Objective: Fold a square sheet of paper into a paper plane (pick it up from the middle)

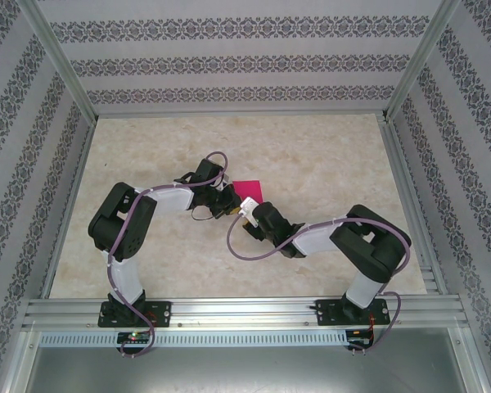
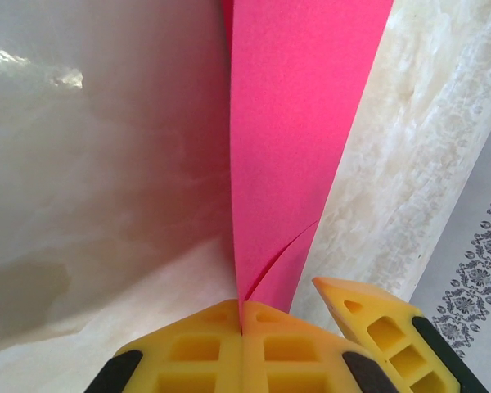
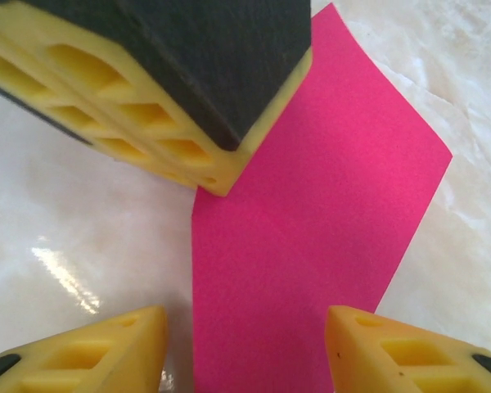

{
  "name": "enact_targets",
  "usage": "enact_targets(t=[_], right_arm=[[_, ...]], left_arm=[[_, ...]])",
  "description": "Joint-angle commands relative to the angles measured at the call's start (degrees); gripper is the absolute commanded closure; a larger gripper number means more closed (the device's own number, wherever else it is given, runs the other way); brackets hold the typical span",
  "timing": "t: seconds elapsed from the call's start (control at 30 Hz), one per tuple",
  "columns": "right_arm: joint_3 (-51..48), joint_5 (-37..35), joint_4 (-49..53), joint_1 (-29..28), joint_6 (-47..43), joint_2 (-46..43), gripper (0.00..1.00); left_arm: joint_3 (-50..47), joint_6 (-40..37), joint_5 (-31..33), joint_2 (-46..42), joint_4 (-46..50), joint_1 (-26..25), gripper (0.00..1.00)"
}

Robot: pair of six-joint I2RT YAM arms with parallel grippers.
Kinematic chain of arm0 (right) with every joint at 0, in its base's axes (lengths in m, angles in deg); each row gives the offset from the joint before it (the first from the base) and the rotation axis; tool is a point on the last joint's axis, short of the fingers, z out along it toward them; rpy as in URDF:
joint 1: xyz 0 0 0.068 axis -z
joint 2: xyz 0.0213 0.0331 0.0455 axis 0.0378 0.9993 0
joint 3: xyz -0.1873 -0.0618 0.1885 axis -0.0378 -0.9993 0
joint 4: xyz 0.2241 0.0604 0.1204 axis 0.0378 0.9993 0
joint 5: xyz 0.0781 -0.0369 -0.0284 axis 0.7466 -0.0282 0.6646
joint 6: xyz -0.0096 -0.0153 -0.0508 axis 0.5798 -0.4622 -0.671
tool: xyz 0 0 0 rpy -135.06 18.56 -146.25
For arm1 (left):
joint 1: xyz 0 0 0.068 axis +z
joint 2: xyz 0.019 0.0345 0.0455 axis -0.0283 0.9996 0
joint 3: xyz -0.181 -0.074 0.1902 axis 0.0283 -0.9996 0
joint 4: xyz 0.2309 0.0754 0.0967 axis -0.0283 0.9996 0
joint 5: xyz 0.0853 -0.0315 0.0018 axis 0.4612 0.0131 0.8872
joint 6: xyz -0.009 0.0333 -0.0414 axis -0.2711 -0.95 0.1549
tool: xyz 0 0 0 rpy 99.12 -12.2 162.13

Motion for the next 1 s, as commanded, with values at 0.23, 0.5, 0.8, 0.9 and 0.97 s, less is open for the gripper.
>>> enact_targets(t=[0.23, 0.5, 0.8, 0.9, 0.97], right_arm=[[0.5, -2.3, -7.9, -0.5, -3.1, 4.1, 0.66], [-1.1, -1.7, -8.7, -0.5, -2.2, 3.5, 0.81], [-3.3, 5.4, -10.9, 1.5, 6.3, 0.4, 0.89], [-3.8, 8.3, -11.6, 2.6, 11.3, -0.7, 0.91], [-3.9, 10.6, -11.6, 3.7, 14.9, -1.6, 0.93]], left_arm=[[1.9, -0.1, 0.4, -2.2, 3.3, -0.6, 0.93], [2.5, -1.1, -0.1, -3.8, 4.6, 1.7, 0.84], [1.9, -4.9, 2.4, -9.1, 8.5, 7.8, 0.65], [0.8, -6.0, 2.9, -10.6, 8.0, 8.4, 0.61], [0.0, -6.4, 2.4, -11.0, 6.6, 8.5, 0.59]])
